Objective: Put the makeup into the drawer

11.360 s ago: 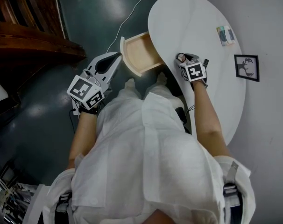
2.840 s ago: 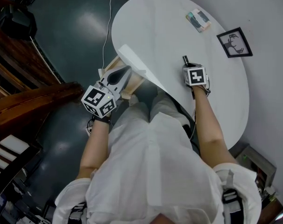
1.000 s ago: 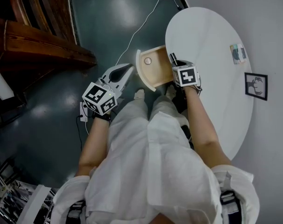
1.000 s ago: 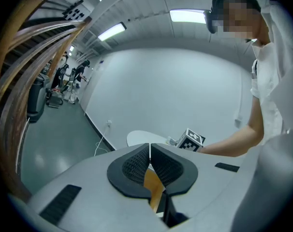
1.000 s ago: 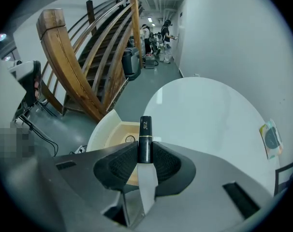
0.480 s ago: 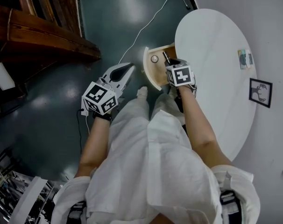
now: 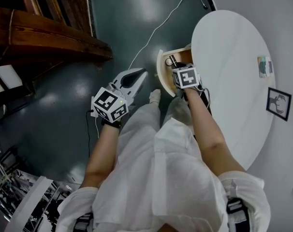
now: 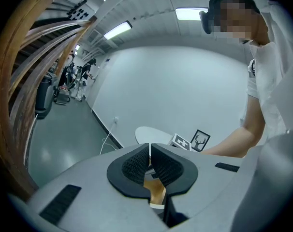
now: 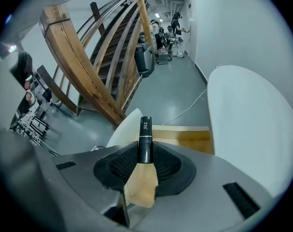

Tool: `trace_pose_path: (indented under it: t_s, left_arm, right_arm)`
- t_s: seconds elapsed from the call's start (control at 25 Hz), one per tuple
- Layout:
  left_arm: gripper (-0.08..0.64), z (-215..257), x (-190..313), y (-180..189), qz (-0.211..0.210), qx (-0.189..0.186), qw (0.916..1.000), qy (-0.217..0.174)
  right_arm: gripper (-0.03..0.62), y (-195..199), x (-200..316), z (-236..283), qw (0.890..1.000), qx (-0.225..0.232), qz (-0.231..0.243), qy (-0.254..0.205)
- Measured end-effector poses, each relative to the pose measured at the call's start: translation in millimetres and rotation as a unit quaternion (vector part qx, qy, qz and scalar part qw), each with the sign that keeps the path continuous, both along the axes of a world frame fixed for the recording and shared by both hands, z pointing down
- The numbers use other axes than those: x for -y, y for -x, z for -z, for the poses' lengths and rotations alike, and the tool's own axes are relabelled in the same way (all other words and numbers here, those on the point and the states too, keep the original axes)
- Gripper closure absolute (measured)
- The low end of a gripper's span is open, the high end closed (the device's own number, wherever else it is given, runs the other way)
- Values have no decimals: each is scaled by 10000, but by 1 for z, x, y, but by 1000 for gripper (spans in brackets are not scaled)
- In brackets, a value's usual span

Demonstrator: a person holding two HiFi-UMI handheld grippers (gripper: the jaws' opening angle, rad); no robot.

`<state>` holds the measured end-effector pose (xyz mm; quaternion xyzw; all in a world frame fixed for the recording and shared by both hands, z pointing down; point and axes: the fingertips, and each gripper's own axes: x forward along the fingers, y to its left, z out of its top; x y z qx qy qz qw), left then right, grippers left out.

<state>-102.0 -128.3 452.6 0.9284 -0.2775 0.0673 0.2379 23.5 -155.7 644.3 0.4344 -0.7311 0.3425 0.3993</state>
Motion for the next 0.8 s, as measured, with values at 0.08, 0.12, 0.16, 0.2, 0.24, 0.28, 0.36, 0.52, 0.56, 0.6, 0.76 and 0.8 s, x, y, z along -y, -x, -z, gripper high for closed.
trace_pose_path:
  t_s: [0.08, 0.12, 0.16, 0.2, 0.24, 0.28, 0.36, 0.52, 0.56, 0.6, 0.76, 0.8]
  left_arm:
    - [541, -4, 1, 0, -9, 36, 10000, 37]
    - [541, -6, 1, -1, -15, 52, 10000, 55]
    - [541, -8, 2, -1, -22, 64, 10000, 73]
    - [541, -11, 2, -2, -27, 73, 9999, 91]
    - [541, -13, 2, -3, -31, 80, 9999, 108]
    - [541, -16, 2, -4, -34, 88, 9999, 124]
    - [541, -21, 3, -5, -37, 106, 9998, 149]
    - [541, -31, 8, -8, -15, 115, 9997, 202]
    - [541, -33, 9, -8, -2, 115, 9997, 215]
    - [541, -36, 11, -9, 14, 118, 9997, 229]
    - [541, -46, 15, -9, 71, 134, 9994, 299]
    - [541, -48, 15, -9, 83, 134, 9994, 320]
  right_arm:
    - [500, 4, 0, -15, 9998, 23, 19, 173]
    - [500, 4, -1, -23, 9997, -17, 38, 254]
    - [500, 4, -4, -32, 9993, -51, 49, 372]
    - [500, 4, -9, -42, 9986, -43, 50, 532]
    - [500, 6, -13, -52, 9977, -8, 59, 668]
    - [500, 7, -15, -60, 9972, 25, 88, 747]
    - [500, 5, -17, -76, 9962, -88, 195, 843]
    - [500, -2, -18, -107, 9936, -388, 452, 963]
    - [500, -1, -16, -113, 9934, -401, 530, 933]
    - [500, 0, -14, -118, 9933, -416, 608, 893]
    - [500, 6, -15, -139, 9917, -400, 821, 904]
    - [500, 8, -16, -144, 9910, -371, 872, 941]
